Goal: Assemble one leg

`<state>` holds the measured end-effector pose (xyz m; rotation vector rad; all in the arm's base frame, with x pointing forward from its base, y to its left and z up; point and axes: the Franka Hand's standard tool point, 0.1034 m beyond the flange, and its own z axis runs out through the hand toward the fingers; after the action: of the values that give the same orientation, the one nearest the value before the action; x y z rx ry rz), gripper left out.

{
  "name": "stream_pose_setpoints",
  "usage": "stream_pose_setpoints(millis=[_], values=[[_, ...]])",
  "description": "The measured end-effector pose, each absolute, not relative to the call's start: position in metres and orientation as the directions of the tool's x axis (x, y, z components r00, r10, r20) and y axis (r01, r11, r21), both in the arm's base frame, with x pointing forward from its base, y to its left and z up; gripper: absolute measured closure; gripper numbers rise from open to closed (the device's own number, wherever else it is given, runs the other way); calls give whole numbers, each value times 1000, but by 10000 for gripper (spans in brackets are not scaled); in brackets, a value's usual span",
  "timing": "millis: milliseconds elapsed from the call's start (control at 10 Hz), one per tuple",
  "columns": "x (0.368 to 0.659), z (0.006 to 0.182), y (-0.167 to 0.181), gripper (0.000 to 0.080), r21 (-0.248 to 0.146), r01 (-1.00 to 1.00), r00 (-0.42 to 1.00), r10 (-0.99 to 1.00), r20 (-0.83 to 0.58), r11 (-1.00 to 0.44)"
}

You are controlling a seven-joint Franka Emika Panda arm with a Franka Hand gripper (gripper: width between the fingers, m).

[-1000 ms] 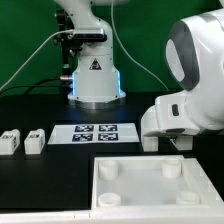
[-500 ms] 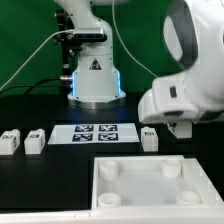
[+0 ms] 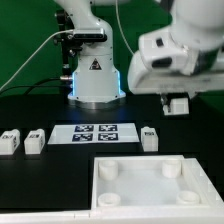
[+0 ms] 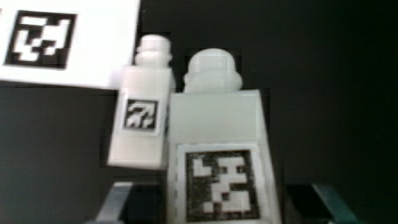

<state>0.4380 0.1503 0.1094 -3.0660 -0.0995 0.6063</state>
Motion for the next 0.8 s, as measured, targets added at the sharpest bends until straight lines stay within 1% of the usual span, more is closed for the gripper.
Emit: stream_pose_setpoints(millis=[100,200,300,400,500,600,800], values=[[436,107,153,506,-34,60,957,67,-283,-998],[434,106,154,506,-39,64,973,71,-219,-997],[440,106,156,506,-54,64,993,69,-98,-996],[437,106,158,506,-66,67,998,67,-2,-996],[437,105,159,506,-76,69,996,64,64,-995],[441,112,158,506,-86,87,984,72,166,-992],[463,159,137,506,-59,124,947,100,305,-990]])
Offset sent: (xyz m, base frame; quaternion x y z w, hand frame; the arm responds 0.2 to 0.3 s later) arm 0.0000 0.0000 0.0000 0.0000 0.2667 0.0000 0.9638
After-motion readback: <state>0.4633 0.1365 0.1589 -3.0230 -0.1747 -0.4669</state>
